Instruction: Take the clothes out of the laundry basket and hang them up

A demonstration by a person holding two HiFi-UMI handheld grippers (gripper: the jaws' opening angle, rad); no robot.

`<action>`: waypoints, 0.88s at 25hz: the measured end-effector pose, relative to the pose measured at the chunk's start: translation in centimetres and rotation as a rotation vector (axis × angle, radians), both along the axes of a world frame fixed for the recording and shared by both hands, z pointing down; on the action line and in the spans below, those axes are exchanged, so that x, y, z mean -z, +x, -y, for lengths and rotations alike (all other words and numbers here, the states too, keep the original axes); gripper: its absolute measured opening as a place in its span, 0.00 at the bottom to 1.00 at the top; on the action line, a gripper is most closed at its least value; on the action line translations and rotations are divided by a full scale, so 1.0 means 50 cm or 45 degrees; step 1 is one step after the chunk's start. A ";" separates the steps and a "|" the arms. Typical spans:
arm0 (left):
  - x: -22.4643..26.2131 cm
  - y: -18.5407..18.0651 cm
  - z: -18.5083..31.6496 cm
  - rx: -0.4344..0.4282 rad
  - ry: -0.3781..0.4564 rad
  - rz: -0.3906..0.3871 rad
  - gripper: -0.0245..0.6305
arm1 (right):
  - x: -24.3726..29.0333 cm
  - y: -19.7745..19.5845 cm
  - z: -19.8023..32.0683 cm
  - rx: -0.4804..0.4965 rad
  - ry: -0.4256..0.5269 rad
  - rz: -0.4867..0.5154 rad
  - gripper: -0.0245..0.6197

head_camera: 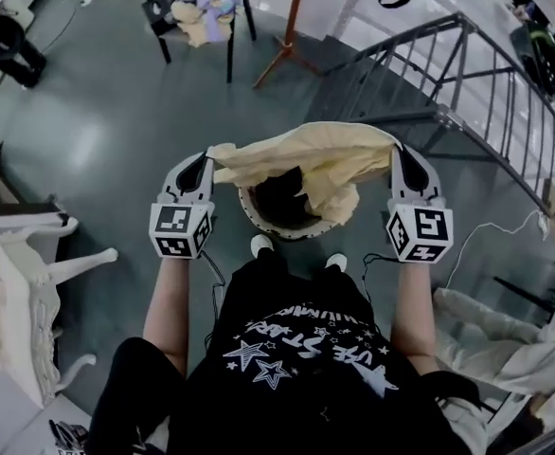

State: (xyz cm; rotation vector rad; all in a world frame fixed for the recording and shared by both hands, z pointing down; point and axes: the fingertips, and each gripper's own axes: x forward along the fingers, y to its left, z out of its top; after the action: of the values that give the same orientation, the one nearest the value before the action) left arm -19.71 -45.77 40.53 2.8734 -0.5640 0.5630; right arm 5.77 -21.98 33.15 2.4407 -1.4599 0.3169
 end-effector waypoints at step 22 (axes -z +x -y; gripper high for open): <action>0.439 0.425 -0.446 -0.236 0.322 -0.370 0.07 | 0.291 0.272 -0.628 -0.173 0.397 -0.226 0.06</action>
State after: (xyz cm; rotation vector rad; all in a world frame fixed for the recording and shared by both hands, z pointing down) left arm 1.54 -23.45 18.59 3.1867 -0.3462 0.0928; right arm 19.35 9.44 18.62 2.7351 -1.3566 -0.1090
